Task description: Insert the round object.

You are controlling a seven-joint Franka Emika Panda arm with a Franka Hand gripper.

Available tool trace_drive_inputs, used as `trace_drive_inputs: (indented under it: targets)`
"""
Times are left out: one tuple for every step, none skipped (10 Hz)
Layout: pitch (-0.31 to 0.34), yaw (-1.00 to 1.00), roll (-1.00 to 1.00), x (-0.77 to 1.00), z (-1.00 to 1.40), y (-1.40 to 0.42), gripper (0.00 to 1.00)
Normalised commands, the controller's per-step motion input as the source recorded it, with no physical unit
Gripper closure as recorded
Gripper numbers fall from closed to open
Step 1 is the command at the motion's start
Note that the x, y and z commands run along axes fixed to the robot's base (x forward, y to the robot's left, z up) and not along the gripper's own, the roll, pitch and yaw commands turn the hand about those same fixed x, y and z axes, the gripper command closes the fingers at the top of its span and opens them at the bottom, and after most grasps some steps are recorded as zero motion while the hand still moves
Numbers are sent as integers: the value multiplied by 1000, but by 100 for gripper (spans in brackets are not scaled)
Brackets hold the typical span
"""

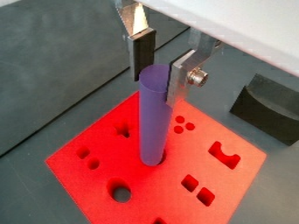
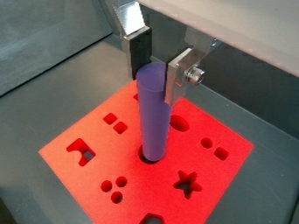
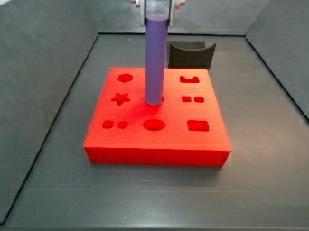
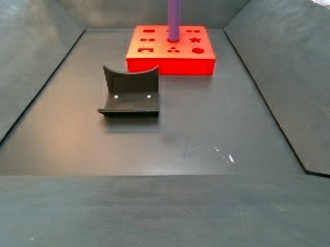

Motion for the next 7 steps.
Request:
trace_drive_inputs:
  targets:
    - [-36,0,0,83,-246,51,100]
    - [-29,0,13,0,-266,109,100]
    - [-30,-46,0,-243,-229,226,100]
    - [-20,0,0,0,-171,214,100]
    - [-11,0,0,29,-169,206,100]
    - [-4,0,-7,34,-137,180,100]
    - [-4,0,-20,0,-106,126,100]
